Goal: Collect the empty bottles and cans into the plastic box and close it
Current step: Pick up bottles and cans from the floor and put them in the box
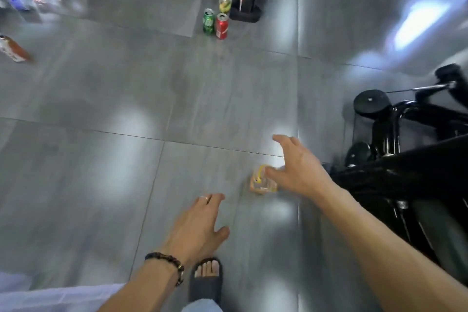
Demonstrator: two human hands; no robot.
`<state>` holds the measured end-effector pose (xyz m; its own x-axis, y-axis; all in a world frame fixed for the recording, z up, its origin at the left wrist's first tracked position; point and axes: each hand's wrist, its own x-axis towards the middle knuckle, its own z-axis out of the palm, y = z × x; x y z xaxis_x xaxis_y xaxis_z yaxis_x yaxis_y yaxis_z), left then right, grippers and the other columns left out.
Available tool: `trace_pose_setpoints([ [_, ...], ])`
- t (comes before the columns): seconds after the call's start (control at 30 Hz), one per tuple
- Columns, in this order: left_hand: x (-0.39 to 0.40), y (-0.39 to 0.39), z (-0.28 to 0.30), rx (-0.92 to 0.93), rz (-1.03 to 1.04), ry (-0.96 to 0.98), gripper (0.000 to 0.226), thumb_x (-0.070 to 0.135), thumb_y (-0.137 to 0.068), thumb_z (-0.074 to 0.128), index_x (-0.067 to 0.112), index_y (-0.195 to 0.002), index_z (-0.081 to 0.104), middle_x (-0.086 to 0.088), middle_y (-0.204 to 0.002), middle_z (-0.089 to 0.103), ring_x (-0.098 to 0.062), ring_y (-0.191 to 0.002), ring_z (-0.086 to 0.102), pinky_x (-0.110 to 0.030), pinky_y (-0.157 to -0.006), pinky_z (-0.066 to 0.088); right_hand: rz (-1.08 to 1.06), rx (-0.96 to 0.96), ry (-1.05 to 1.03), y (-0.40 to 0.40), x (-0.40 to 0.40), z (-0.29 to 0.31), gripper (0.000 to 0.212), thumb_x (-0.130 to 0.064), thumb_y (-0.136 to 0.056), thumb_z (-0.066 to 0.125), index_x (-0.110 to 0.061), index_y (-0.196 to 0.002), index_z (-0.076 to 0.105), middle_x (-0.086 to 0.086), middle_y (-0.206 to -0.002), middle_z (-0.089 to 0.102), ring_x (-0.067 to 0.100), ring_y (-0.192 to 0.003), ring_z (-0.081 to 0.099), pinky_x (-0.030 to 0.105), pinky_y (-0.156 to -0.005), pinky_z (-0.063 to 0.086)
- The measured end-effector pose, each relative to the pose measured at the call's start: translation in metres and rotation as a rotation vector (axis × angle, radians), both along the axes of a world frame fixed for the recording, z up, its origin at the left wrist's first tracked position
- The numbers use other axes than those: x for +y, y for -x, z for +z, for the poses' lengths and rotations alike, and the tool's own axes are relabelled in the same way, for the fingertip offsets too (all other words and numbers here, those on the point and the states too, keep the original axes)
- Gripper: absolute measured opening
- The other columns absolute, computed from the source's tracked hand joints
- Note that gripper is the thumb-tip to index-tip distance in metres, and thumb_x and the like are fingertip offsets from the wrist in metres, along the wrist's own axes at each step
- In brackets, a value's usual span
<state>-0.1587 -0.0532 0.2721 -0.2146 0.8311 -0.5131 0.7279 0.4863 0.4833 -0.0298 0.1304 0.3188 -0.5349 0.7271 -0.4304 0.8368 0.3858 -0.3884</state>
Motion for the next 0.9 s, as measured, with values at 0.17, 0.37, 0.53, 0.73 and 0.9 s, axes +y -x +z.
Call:
trace_pose_setpoints([
  [0.17,0.089,-0.039,-0.091,-0.015,-0.147,-0.043,0.061,0.041,-0.080,0.060,0.027,-0.132,0.032,0.003,-0.132,0.041,-0.024,-0.120,0.047,-0.040,-0.092,0.044,-0.192,-0.030,-0.052,-0.068,0.063,-0.083,0.070,-0.031,-0.079,0.067,-0.020,-0.141,0.036,0.006,-0.136,0.044,0.028,-0.124,0.045,0.039,-0.096,0.040],
  [0.37,0.151,-0.083,-0.194,0.021,-0.196,-0.178,0.070,0.034,-0.075,0.067,0.035,-0.132,0.026,0.005,-0.134,0.037,-0.021,-0.118,0.045,-0.038,-0.081,0.049,-0.251,-0.108,-0.039,-0.120,0.104,-0.199,0.070,-0.036,-0.078,0.069,-0.020,-0.138,0.037,0.008,-0.134,0.043,0.033,-0.119,0.048,0.042,-0.093,0.042],
  [0.53,0.169,-0.101,-0.243,0.039,-0.174,-0.272,0.052,0.024,-0.080,0.063,0.030,-0.126,0.038,0.009,-0.134,0.038,-0.018,-0.117,0.045,-0.039,-0.079,0.052,-0.252,-0.095,-0.012,-0.135,0.124,-0.256,0.064,-0.033,-0.083,0.068,-0.015,-0.138,0.039,0.010,-0.135,0.046,0.034,-0.118,0.050,0.041,-0.093,0.040],
  [0.73,0.176,-0.107,-0.251,0.069,-0.165,-0.334,0.047,0.004,-0.082,0.058,0.033,-0.119,0.046,0.020,-0.120,0.048,-0.009,-0.110,0.049,-0.027,-0.062,0.049,-0.223,-0.083,-0.034,-0.144,0.128,-0.271,0.036,-0.030,-0.088,0.063,-0.011,-0.117,0.052,0.012,-0.110,0.062,0.034,-0.101,0.055,0.035,-0.074,0.036],
  [0.9,0.164,-0.104,-0.222,0.063,-0.140,-0.305,0.048,0.007,-0.084,0.058,0.032,-0.123,0.047,0.018,-0.124,0.050,-0.008,-0.111,0.048,-0.027,-0.066,0.050,-0.186,-0.020,-0.014,-0.132,0.123,-0.247,0.037,-0.037,-0.088,0.064,-0.012,-0.114,0.053,0.008,-0.108,0.063,0.031,-0.101,0.056,0.034,-0.073,0.037],
])
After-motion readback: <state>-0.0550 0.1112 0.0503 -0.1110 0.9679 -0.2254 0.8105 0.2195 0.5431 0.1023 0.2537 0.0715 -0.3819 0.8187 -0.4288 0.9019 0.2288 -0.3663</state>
